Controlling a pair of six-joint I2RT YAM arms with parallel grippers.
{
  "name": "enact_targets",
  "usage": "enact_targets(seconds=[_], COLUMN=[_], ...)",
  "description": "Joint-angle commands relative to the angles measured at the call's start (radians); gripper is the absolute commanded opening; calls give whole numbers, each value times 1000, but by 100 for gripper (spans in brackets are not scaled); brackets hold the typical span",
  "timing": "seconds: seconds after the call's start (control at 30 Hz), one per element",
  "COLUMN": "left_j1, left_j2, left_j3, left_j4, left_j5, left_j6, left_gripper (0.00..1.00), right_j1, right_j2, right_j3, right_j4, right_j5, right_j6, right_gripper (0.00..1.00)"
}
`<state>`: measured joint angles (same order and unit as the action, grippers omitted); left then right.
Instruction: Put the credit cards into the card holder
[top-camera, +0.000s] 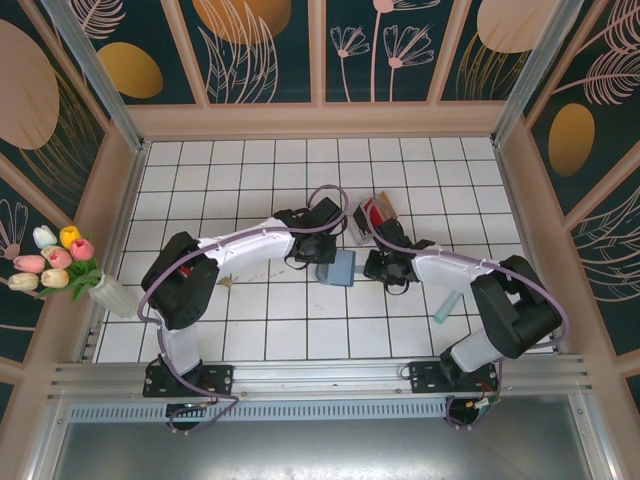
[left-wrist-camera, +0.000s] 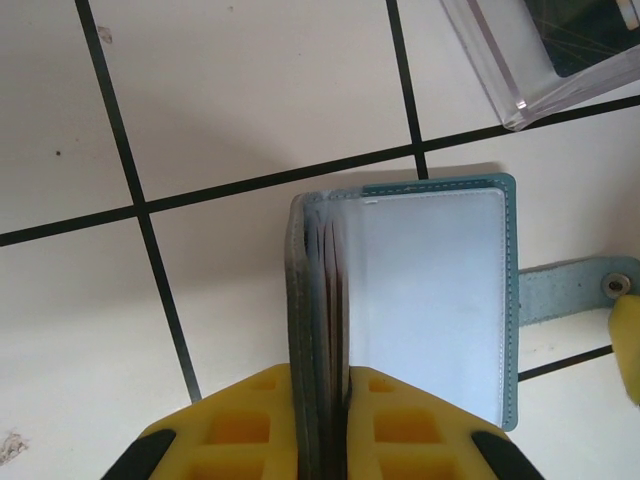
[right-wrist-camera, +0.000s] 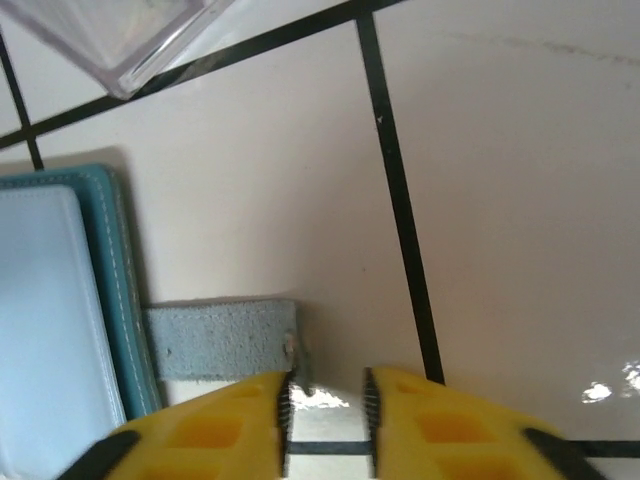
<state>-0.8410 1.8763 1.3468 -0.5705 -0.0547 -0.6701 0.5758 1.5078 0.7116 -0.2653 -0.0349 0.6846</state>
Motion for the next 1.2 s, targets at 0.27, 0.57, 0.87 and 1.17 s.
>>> enact_targets(seconds=[0.27, 0.57, 0.87, 1.17], left_j1=[-43, -70, -76, -36], left_j2=[108, 165, 149, 43], left_j3=[149, 199, 98, -95], left_j4=[-133, -20, 192, 458], left_j5=[-57, 137, 336, 388], left_j6=[42, 14, -47, -186], left_gripper=[9, 25, 42, 52], right_j1=[-37, -123, -145, -150], right_j2=[-89, -202, -239, -251], right_j3=[-55, -195, -239, -227], right_j4=[108, 273, 303, 282], right_j5=[-97, -253, -267, -259], right_j6=[-9, 18, 40, 53], right_gripper=[4, 4, 5, 6])
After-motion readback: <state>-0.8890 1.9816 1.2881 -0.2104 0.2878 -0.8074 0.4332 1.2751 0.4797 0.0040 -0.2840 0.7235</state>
